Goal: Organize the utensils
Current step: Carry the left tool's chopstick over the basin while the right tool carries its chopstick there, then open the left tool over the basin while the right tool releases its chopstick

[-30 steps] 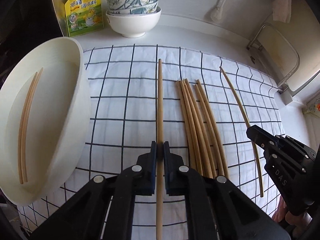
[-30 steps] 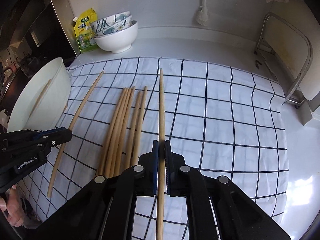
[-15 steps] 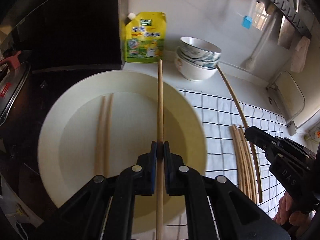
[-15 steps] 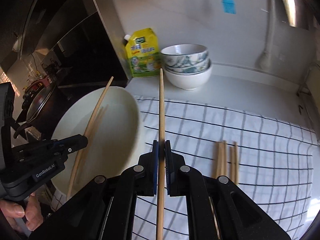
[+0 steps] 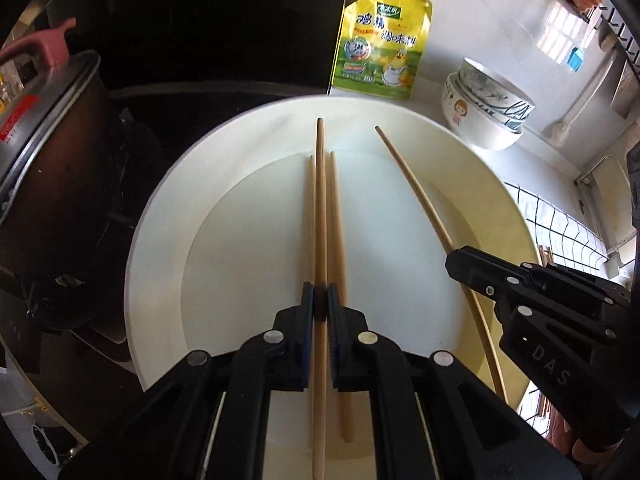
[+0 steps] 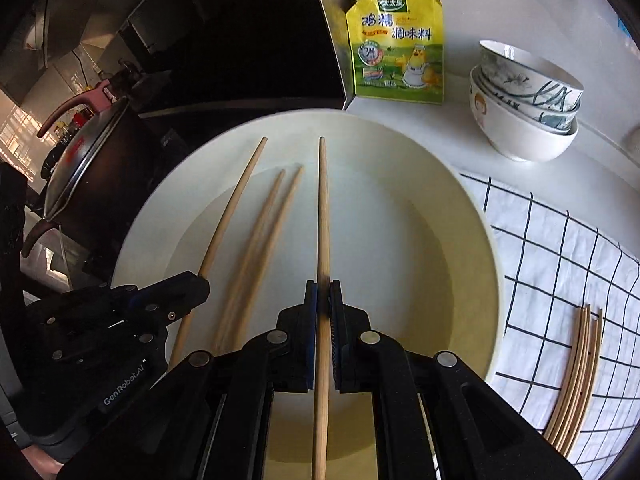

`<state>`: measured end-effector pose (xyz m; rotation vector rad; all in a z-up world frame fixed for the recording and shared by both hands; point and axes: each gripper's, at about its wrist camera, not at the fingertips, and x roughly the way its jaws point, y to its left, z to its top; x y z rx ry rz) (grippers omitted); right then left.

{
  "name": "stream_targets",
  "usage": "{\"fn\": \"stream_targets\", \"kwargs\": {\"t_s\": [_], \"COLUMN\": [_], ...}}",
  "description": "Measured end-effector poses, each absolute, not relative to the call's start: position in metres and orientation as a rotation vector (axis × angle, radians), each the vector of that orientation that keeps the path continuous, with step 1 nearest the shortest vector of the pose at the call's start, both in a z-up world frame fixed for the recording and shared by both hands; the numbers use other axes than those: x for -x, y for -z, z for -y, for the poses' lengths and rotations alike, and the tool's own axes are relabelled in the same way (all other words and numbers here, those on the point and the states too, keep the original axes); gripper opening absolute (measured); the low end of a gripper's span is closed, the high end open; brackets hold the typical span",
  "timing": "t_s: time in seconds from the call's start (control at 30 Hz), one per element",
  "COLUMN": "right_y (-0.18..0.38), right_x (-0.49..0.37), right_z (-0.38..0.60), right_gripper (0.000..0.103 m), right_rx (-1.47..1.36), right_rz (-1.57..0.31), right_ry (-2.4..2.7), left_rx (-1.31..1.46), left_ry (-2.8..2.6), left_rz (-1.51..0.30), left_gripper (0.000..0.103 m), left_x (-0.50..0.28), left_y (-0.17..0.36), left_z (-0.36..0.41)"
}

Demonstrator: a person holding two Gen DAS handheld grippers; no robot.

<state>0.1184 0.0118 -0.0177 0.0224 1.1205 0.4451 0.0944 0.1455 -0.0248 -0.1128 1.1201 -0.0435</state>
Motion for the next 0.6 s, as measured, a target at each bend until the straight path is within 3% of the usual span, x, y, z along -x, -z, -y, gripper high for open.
{"fn": "stream_targets", "kwargs": {"t_s": [0.13,0.27,0.6], "right_y": [0.023,0.017,0.007], "right_x": [-0.118,-0.113,-0.095], "right_z": [-0.013,-0.005,0.007], "right_gripper": [0.006,0.015,0.015], "right_rx": [-0.037,-0.057,-0.078], "right_rz": [-1.132,-1.089,-1.068], "right_ry": [-0.425,-0.407,-0.379], "left_rx": [0.119,0.139,0.144], "left_ry": [0.052,0.021,-0.010], "left_rz": [-1.136,-1.117,-1.082], "left_gripper": [0.009,0.060,0.060], "left_x": [-0.097,-0.095,-0.082], "left_y": [0.031,0.027,0.014], "left_z": [-0.150,-0.157,-0.166]}}
